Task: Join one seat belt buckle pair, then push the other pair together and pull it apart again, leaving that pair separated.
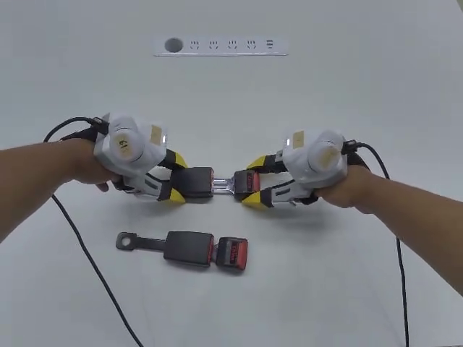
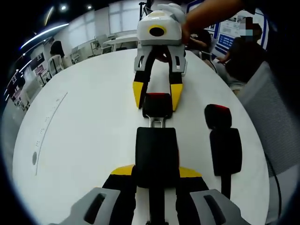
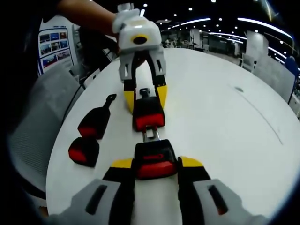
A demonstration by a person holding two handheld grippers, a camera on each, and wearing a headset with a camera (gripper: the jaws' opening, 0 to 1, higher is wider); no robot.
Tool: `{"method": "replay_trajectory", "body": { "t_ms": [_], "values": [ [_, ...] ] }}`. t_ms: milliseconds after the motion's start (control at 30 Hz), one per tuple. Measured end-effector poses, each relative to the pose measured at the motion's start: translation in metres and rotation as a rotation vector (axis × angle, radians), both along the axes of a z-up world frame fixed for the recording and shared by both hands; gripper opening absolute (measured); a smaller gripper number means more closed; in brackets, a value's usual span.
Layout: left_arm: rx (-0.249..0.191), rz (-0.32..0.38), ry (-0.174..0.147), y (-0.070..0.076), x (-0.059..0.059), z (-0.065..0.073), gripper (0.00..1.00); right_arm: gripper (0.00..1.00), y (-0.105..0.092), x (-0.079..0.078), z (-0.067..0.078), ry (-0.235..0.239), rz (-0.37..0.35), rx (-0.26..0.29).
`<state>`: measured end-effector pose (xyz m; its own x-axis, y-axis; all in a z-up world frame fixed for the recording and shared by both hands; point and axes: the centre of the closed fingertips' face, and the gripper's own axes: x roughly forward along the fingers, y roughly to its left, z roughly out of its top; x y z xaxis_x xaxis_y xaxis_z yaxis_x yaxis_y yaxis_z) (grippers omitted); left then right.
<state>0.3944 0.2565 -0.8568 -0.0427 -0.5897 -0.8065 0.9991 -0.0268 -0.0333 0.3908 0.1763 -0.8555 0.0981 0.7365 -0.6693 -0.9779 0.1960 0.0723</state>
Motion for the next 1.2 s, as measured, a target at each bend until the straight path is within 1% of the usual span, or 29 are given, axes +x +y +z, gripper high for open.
{"method": "replay_trajectory", "body": {
  "t_ms": [67,100,133,167,233,400,567,667,733,767,800,833,1000,1200],
  "values": [
    [0.002,0.0,0.0,0.0,0.0,0.0,0.33,0.35,0.008,0.0,-0.001,-0.012,0.006,0.003],
    [0.003,0.0,0.0,0.0,0.0,0.0,0.33,0.35,0.009,0.002,-0.002,-0.008,0.001,0.001],
    [0.006,-0.003,0.0,0.001,-0.001,0.0,0.33,0.35,0.007,0.005,-0.003,-0.048,0.027,-0.026],
    [0.004,-0.003,-0.002,0.001,-0.001,0.0,0.33,0.35,0.007,0.003,-0.003,-0.016,0.01,-0.009],
    [0.004,0.001,-0.005,0.001,-0.001,0.0,0.33,0.35,0.006,0.003,-0.003,-0.009,0.0,0.0],
    [0.027,-0.012,-0.007,0.0,-0.001,0.0,0.33,0.35,0.007,0.003,-0.004,0.0,0.006,-0.018],
    [0.04,-0.017,-0.009,0.0,-0.001,-0.001,0.33,0.35,0.009,0.003,-0.005,0.005,0.014,-0.037],
    [0.05,-0.014,-0.007,0.0,-0.001,-0.001,0.33,0.35,0.009,0.003,-0.006,0.009,0.009,-0.038],
    [0.058,-0.013,-0.009,0.0,-0.001,-0.001,0.32,0.35,0.014,0.003,-0.006,0.013,-0.004,-0.027],
    [0.06,-0.01,-0.009,0.0,-0.001,-0.001,0.32,0.35,0.018,0.002,-0.007,0.011,-0.009,-0.029],
    [0.06,-0.008,-0.007,0.0,-0.001,-0.001,0.32,0.35,0.019,0.003,-0.007,-0.001,-0.013,-0.034],
    [0.06,-0.008,-0.007,0.0,-0.001,-0.001,0.32,0.35,0.022,0.003,-0.007,0.001,-0.014,-0.037],
    [0.08,-0.013,-0.01,-0.001,-0.002,-0.001,0.32,0.34,0.021,0.006,-0.007,0.012,-0.038,-0.035],
    [0.089,-0.031,-0.012,0.0,-0.002,-0.001,0.32,0.34,0.024,0.007,-0.007,0.014,-0.038,-0.058]
  ]
}}
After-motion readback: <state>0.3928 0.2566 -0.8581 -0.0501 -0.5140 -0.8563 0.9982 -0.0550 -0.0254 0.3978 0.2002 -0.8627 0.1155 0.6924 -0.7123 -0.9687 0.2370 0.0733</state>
